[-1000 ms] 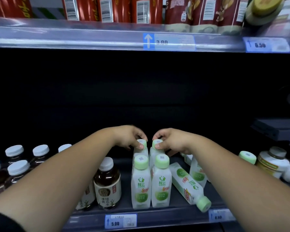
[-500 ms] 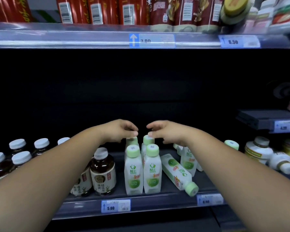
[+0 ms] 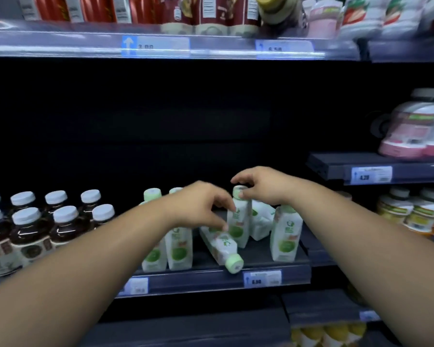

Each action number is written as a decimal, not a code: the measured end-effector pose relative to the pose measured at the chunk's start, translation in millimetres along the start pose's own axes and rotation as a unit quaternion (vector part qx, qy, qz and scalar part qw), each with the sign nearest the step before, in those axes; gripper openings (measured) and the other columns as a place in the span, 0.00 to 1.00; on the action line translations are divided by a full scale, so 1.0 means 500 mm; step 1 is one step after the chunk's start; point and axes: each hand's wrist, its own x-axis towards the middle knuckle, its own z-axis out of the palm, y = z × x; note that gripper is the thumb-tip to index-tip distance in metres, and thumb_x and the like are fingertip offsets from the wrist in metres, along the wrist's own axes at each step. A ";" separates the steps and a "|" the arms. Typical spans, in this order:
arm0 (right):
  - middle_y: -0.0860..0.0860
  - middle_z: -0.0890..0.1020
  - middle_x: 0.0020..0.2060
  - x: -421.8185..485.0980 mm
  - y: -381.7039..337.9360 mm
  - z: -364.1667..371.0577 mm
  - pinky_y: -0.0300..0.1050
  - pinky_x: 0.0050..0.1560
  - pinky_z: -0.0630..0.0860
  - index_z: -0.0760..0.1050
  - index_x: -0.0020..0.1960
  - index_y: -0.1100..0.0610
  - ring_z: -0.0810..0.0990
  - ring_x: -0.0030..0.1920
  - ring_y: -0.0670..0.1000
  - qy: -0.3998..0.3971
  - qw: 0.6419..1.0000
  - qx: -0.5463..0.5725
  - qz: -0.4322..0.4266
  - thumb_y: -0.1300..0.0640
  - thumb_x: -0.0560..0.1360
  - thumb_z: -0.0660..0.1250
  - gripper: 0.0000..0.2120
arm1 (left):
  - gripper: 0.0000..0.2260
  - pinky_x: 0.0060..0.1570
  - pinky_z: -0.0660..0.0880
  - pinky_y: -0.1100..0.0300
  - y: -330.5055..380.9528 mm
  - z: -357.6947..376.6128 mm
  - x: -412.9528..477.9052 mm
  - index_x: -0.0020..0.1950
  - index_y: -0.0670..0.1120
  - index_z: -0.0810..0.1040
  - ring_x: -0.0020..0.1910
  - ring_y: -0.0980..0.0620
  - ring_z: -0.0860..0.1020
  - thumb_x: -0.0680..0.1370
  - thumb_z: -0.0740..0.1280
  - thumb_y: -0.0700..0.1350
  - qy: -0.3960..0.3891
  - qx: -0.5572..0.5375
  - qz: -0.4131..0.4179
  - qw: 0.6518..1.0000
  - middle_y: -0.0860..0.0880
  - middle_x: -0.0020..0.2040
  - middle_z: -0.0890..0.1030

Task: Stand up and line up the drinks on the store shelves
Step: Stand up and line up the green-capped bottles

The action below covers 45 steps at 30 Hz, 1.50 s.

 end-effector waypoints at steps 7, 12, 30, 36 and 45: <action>0.47 0.80 0.60 0.020 0.048 0.029 0.44 0.55 0.75 0.78 0.64 0.47 0.79 0.56 0.48 0.020 1.000 -0.004 -0.006 0.50 0.78 0.70 0.15 | 0.21 0.56 0.74 0.54 0.001 0.177 0.037 0.56 0.56 0.82 0.58 0.53 0.75 0.65 0.80 0.51 -0.113 0.101 -0.037 0.988 0.55 0.56 0.79; 0.47 0.80 0.57 0.039 0.055 0.031 0.44 0.52 0.76 0.80 0.58 0.47 0.79 0.53 0.48 0.027 0.999 -0.007 -0.018 0.50 0.77 0.71 0.10 | 0.25 0.61 0.69 0.54 0.006 0.202 0.043 0.60 0.56 0.81 0.62 0.50 0.71 0.64 0.80 0.53 -0.106 0.176 -0.015 0.979 0.52 0.61 0.75; 0.49 0.80 0.50 -0.003 0.047 -0.022 0.45 0.49 0.81 0.77 0.58 0.51 0.81 0.47 0.48 -0.046 0.998 -0.001 -0.049 0.60 0.71 0.78 0.18 | 0.20 0.55 0.75 0.55 -0.001 0.003 0.061 0.63 0.56 0.75 0.54 0.53 0.77 0.73 0.73 0.54 -0.022 0.152 -0.077 0.985 0.57 0.56 0.78; 0.44 0.80 0.49 -0.018 0.030 -0.031 0.39 0.40 0.77 0.80 0.58 0.48 0.81 0.44 0.45 -0.062 0.996 -0.054 -0.025 0.53 0.71 0.78 0.17 | 0.17 0.43 0.72 0.60 -0.034 -0.039 0.081 0.65 0.53 0.76 0.46 0.57 0.76 0.78 0.68 0.56 -0.060 0.165 -0.135 0.975 0.55 0.54 0.78; 0.42 0.80 0.51 -0.017 0.024 -0.007 0.39 0.53 0.75 0.80 0.59 0.50 0.78 0.51 0.41 -0.043 0.999 -0.014 -0.030 0.58 0.73 0.76 0.16 | 0.19 0.44 0.74 0.55 -0.068 -0.053 0.113 0.58 0.50 0.76 0.45 0.52 0.77 0.75 0.68 0.63 -0.062 0.236 -0.183 0.952 0.52 0.48 0.79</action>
